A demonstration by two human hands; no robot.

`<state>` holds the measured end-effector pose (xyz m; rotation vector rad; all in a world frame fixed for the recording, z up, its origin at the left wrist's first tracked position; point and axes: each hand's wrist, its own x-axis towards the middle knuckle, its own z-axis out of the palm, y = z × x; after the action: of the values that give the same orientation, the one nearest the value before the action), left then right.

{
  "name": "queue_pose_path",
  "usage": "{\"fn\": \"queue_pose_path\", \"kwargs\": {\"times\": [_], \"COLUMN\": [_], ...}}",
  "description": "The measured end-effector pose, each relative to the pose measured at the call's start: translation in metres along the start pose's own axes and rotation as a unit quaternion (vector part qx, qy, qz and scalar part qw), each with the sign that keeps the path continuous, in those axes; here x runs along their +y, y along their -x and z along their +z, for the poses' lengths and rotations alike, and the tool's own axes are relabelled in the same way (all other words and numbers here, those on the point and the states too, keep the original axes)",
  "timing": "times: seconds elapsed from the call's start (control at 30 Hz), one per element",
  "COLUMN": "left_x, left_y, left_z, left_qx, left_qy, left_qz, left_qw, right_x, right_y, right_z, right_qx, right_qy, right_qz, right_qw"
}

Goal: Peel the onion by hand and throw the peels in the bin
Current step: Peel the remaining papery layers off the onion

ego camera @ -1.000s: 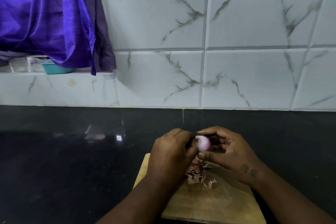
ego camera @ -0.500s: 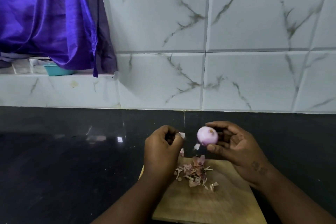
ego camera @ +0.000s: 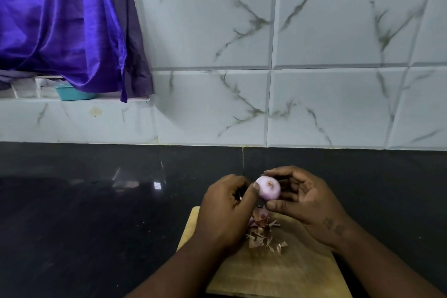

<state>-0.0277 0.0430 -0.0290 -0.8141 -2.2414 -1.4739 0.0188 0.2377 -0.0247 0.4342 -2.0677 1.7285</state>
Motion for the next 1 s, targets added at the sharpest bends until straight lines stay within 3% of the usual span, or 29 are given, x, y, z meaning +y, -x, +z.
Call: {"fn": "queue_pose_path", "kwargs": {"times": [0.4, 0.83, 1.0], "left_x": [0.006, 0.000, -0.003], "left_y": [0.000, 0.000, -0.001], "left_z": [0.002, 0.003, 0.005], "left_qx": [0.014, 0.011, 0.003], "left_qy": [-0.016, -0.084, -0.017], "left_qz": [-0.001, 0.062, 0.059], "left_qw": [1.000, 0.994, 0.998], "right_x": [-0.010, -0.008, -0.006], "right_y": [0.003, 0.002, -0.001], "right_z": [0.007, 0.010, 0.011], "right_qx": [0.005, 0.028, 0.045], "right_qy": [0.082, 0.006, -0.013], "right_qz": [-0.041, -0.021, -0.015], "right_qw": [0.996, 0.999, 0.999]}}
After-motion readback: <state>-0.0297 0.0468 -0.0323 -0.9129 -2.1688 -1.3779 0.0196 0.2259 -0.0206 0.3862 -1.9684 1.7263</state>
